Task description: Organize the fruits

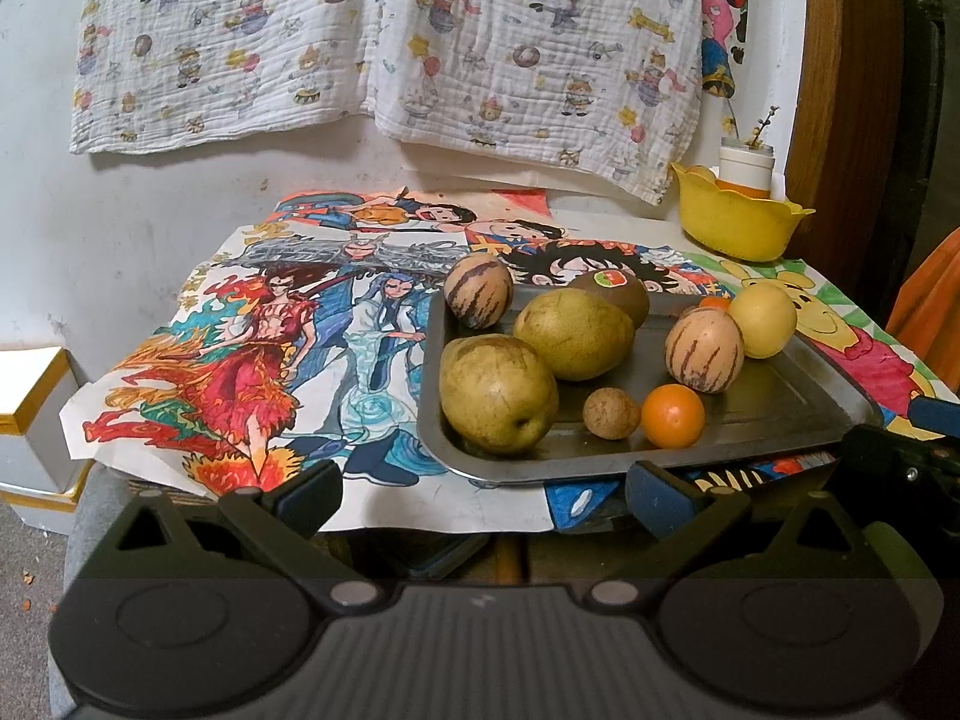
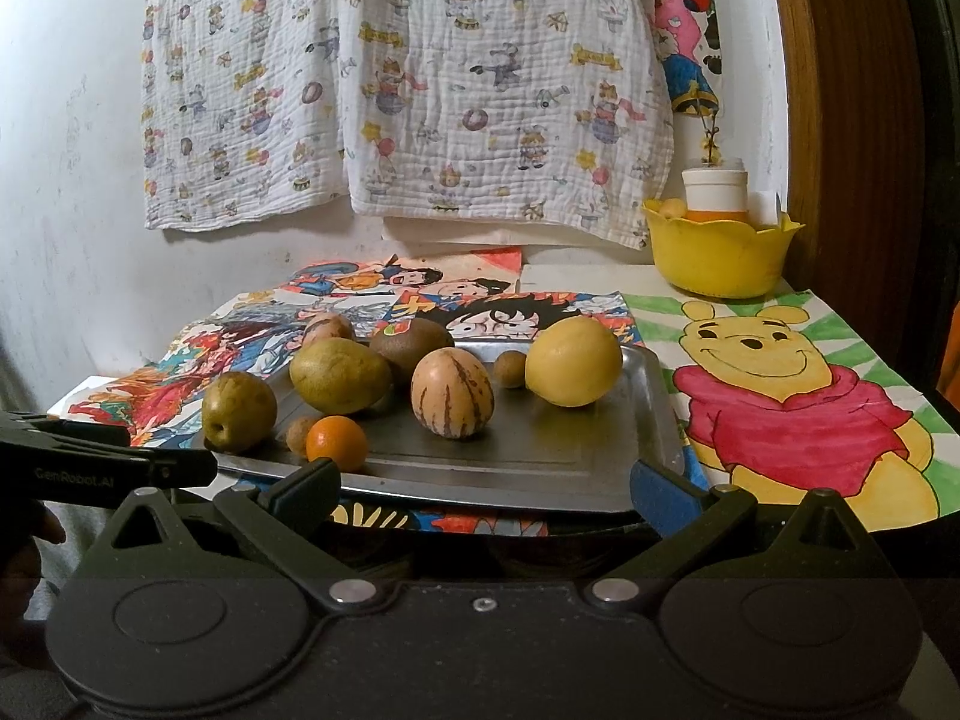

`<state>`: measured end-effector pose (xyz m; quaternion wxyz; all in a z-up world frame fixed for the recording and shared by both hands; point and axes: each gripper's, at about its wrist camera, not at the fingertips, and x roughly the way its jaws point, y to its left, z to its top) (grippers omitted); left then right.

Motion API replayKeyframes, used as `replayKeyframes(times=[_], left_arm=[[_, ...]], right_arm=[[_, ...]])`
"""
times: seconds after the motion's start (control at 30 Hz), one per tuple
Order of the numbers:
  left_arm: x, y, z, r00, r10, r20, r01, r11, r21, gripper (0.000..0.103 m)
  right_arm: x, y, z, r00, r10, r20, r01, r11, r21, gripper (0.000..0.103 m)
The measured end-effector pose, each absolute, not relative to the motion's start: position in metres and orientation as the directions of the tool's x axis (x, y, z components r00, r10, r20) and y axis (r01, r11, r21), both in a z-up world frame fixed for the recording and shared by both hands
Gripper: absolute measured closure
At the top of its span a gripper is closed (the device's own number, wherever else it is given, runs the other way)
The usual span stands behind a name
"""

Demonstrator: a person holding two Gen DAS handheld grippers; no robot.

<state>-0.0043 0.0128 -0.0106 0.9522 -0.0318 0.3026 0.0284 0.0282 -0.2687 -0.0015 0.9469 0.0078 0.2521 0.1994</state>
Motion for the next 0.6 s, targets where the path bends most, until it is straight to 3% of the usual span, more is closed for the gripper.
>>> replayKeyframes(times=[0.6], left_arm=[[-0.0056, 0.0117, -0.0132, 0.812, 0.046, -0.582, -0.082, 0.996, -0.035, 0.0]], right_arm=[[0.0289, -0.2671, 0.0, 0.793, 0.38, -0.476, -0.371, 0.921, 0.116, 0.001]])
